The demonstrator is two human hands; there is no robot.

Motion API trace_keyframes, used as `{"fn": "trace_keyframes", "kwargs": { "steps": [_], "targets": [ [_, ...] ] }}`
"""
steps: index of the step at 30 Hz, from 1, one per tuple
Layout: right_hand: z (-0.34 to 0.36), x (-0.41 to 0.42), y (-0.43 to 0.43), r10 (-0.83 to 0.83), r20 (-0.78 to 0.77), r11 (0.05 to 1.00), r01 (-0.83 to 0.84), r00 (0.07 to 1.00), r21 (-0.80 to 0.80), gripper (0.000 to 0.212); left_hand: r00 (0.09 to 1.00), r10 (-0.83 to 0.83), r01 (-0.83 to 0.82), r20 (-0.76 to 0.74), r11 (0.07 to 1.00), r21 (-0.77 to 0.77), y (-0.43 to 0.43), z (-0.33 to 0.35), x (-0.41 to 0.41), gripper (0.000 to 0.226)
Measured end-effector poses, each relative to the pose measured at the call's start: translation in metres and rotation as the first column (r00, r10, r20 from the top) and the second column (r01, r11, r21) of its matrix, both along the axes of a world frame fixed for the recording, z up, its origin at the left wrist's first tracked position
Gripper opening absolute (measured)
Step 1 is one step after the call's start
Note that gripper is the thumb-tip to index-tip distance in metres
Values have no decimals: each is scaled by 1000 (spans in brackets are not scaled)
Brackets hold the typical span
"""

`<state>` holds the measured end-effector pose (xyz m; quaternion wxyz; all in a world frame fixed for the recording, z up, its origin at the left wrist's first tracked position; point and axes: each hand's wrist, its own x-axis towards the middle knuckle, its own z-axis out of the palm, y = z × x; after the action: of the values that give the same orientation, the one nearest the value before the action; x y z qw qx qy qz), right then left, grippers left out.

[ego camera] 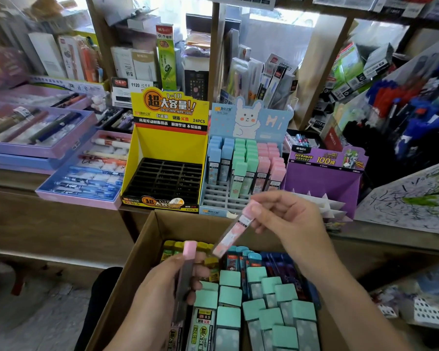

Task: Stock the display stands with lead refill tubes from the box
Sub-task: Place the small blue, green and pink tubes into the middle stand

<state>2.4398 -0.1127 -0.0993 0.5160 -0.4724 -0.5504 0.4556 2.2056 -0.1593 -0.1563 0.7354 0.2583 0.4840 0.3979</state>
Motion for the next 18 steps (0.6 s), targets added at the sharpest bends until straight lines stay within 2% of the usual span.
{"fn": "trace_keyframes", "kwargs": {
  "steps": [3, 7, 12, 18],
  "targets": [
    [15, 11, 7, -126, 59, 982, 116, 990, 152, 18, 1000, 5, -4, -22, 1000, 21, -2, 2, -1, 32],
    [26, 22, 17, -274, 173, 924, 210, 946, 318, 23, 995, 74, -64, -72, 989, 135, -6, 0, -3, 19],
    [29, 27, 29, -355, 303, 886, 214, 884, 412, 17, 993, 71, -48, -95, 974, 222, -5, -3, -3, 23],
    [26, 31, 37, -388, 452, 876, 169, 804, 452, 19, 992, 45, -15, -119, 970, 242, -6, -9, -10, 25]
  ]
}}
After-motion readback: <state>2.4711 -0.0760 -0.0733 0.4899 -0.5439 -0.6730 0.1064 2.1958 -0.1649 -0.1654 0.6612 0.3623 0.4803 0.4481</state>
